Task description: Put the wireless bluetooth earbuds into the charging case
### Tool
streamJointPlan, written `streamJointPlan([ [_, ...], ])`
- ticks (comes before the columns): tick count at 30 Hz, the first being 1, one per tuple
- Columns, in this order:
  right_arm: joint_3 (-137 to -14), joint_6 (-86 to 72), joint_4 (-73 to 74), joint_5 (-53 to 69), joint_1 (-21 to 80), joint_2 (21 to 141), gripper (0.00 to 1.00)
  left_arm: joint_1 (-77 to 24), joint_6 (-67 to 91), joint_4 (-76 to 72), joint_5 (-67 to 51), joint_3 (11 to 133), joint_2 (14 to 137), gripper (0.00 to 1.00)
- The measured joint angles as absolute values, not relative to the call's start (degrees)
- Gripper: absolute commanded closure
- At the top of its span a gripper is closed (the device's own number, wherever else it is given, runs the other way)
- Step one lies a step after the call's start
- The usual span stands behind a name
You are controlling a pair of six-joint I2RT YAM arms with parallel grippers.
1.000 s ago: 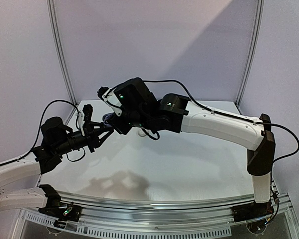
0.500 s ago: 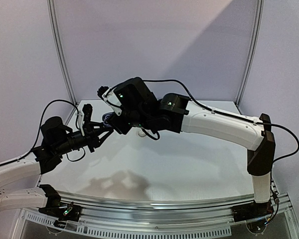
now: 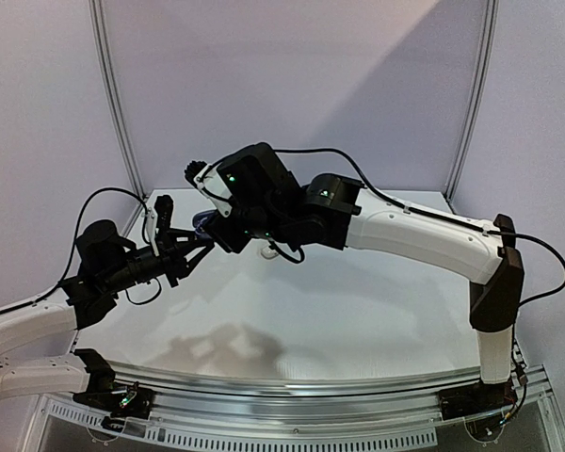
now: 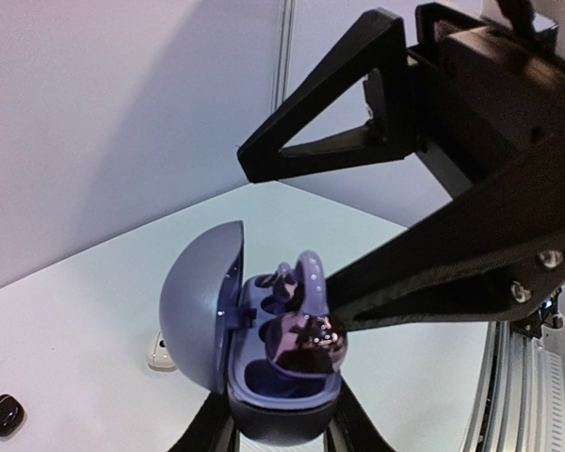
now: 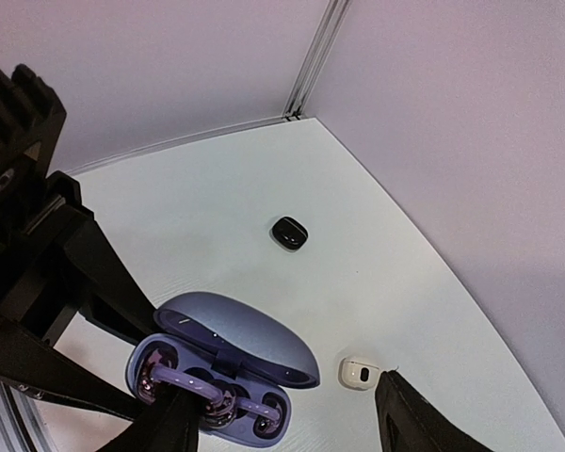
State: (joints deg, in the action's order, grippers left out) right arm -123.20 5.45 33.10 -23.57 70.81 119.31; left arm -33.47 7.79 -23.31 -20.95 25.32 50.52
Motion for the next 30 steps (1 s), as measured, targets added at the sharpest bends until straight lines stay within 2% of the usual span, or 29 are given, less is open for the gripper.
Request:
streamJointPlan([
  [20, -132.75, 3.11, 39.94, -22.22, 70.26, 123.74, 0.36, -33.47, 8.43, -24.77, -22.04, 25.32, 50.52, 1.00],
  [30, -132.81, 0.49, 41.39, -22.17, 70.17, 123.92, 0.37, -33.47, 8.43, -23.79, -22.09, 25.32, 50.52, 1.00],
])
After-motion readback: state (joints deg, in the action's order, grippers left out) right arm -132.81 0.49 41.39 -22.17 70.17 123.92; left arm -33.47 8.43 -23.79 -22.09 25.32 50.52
